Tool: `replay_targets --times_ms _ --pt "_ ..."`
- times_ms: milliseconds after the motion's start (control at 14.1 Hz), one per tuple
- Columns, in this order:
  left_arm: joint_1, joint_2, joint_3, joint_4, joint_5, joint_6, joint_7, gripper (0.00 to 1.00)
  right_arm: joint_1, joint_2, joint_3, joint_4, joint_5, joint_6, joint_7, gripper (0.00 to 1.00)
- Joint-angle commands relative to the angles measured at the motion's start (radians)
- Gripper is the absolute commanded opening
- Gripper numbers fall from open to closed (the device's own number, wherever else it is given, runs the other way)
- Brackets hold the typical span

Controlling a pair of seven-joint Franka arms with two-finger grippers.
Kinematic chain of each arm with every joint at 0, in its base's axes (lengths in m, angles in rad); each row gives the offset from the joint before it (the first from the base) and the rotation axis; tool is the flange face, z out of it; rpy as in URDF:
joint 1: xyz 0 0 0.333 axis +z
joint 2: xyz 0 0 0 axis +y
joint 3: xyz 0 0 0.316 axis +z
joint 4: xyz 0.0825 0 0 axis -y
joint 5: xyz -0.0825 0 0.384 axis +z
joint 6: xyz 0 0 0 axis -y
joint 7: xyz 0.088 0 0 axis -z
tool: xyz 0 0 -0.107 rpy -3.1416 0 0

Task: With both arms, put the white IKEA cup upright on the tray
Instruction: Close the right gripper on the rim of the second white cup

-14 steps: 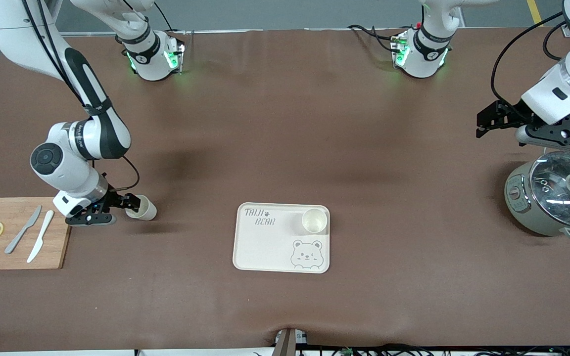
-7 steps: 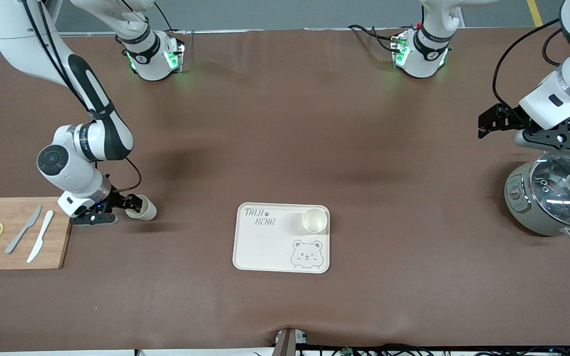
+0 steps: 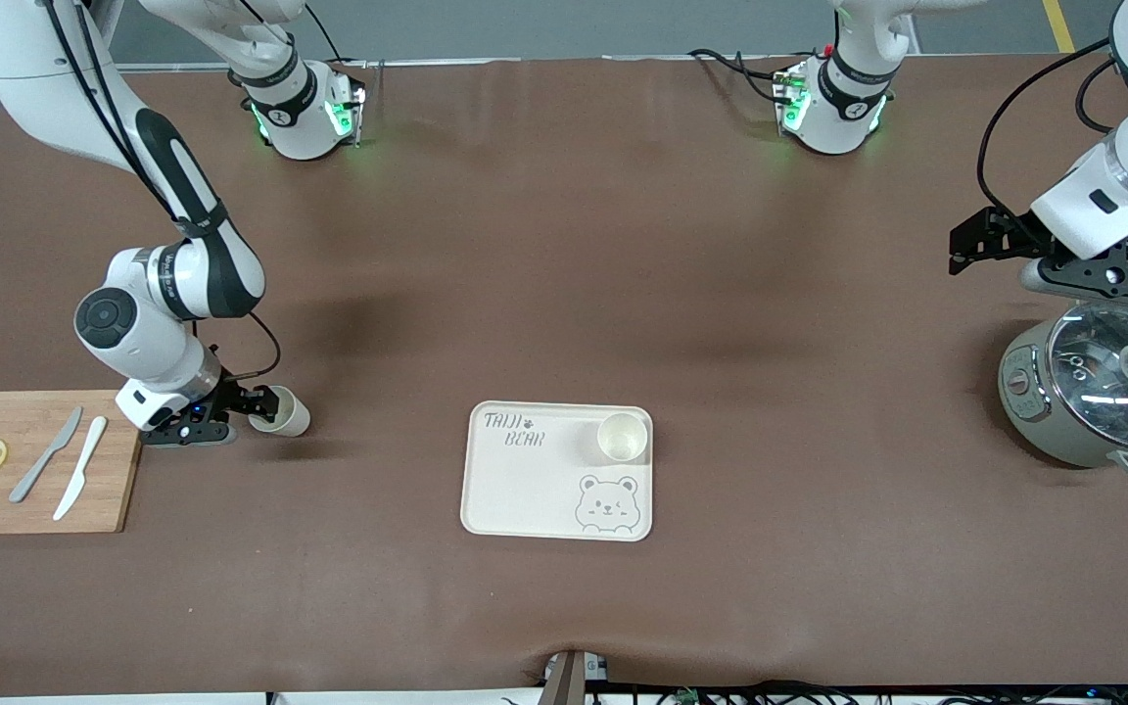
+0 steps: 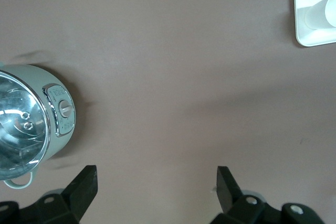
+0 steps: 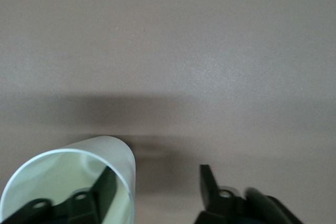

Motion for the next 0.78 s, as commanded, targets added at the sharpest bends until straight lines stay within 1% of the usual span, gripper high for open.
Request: replay_targets --times_ms 0,142,284,355,426,711 --pt "0.002 -0.003 0.005 -0.007 0.014 0.02 0.012 1.0 -0.016 -0.006 0.011 -0.005 -0.019 0.001 -0.005 0.29" --pt "0.002 -0.002 0.005 -0.007 0.008 0.022 0.012 1.0 -0.014 -0.006 0.011 -0.005 -0.018 0.001 0.003 0.22" --pt "0.003 -0.002 0.005 -0.008 0.002 0.022 0.009 1.0 -0.014 -0.006 0.011 -0.005 -0.018 0.001 0.007 0.1" --pt "0.003 0.0 0.005 -0.01 0.002 0.023 0.008 1.0 -0.014 -0.006 0.011 -0.004 -0.018 0.001 0.009 0.08" --pt "0.003 0.0 0.005 -0.008 0.0 0.025 0.008 1.0 -0.014 -0.006 0.011 -0.004 -0.018 0.001 0.009 0.0" --pt "0.0 0.004 0.002 -0.005 0.0 0.039 0.0 1.0 -0.016 -0.019 0.011 0.001 -0.016 -0.011 0.013 0.0"
